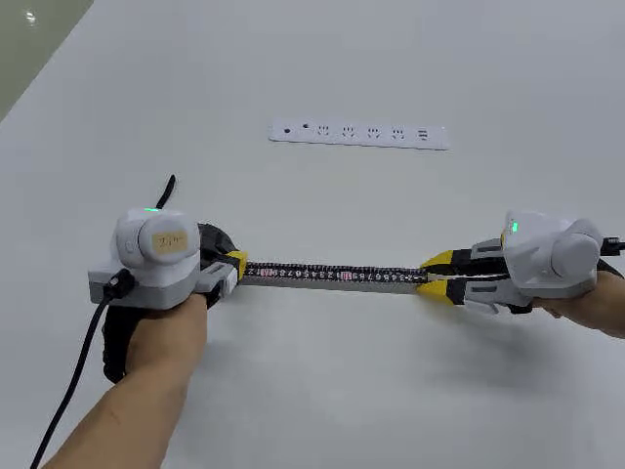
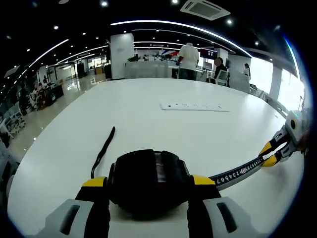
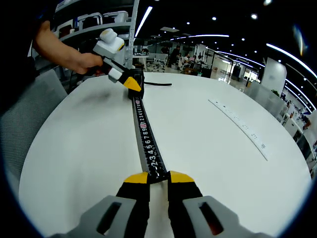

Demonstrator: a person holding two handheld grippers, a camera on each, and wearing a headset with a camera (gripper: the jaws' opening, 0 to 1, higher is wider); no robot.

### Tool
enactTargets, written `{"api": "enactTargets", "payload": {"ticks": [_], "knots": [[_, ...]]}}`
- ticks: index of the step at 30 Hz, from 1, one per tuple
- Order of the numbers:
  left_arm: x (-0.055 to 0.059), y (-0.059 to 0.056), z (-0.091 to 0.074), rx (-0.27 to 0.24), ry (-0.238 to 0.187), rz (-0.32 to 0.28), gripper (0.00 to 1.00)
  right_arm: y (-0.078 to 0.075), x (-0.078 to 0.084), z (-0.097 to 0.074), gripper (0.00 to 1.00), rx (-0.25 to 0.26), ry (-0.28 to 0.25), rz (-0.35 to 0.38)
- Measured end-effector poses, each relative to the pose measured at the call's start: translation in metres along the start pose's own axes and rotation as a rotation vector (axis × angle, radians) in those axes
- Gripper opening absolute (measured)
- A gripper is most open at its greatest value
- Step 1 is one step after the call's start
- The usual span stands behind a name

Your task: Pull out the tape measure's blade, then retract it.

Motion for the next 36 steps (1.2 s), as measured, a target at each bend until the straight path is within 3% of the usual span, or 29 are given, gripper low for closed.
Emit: {"api": "enactTargets", "payload": {"ticks": [36], "knots": [[0.000, 0.001, -0.001, 0.028, 0.004, -0.042, 0.60, 0.008, -0.022, 0.018, 0.11, -0.024, -0.016, -0.005]]}}
Point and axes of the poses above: the centre of the closed fingertips' face, and the gripper's own axes: z roughly forward along the fingers, y roughly to its left, x roughly out of its underside, the point moved 1 cm from there along -z, roughly backward along the fingers
